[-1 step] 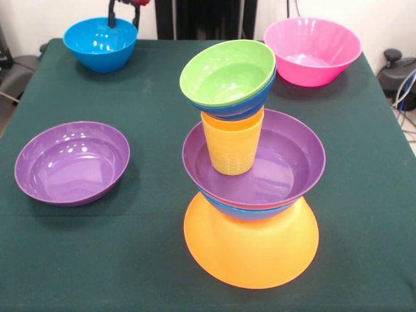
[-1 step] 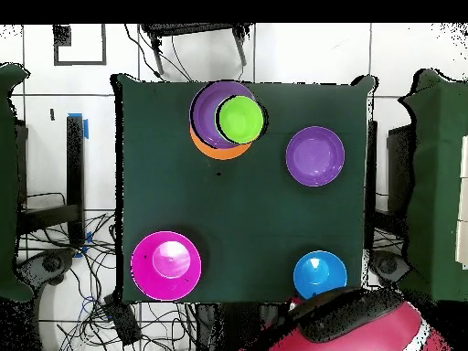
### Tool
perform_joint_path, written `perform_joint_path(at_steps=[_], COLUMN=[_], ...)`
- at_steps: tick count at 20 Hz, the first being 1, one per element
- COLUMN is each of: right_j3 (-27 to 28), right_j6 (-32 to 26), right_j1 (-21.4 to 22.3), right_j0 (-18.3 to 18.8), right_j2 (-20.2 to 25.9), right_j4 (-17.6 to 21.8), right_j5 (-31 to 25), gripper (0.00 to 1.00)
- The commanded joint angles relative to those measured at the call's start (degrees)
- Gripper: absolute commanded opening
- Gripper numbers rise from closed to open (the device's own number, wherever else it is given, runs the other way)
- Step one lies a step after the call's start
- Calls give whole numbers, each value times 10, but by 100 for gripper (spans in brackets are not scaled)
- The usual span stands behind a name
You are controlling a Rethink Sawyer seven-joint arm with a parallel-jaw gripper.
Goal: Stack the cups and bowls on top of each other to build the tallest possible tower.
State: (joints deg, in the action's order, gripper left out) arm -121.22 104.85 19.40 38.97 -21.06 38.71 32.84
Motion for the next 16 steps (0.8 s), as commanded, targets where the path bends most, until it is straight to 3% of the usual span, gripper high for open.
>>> perform_joint_path(at_steps=[1, 8, 11, 16], right_j3=[79, 64, 61, 71], right_j6=[58, 50, 47, 40], right_j1=[-17, 14, 36, 45], right_j0=[-5, -35, -34, -39], right_j2=[89, 86, 105, 113], right_j4=[29, 18, 25, 30], right_j5=[-25, -71, -112, -125], gripper=[100, 100, 100, 100])
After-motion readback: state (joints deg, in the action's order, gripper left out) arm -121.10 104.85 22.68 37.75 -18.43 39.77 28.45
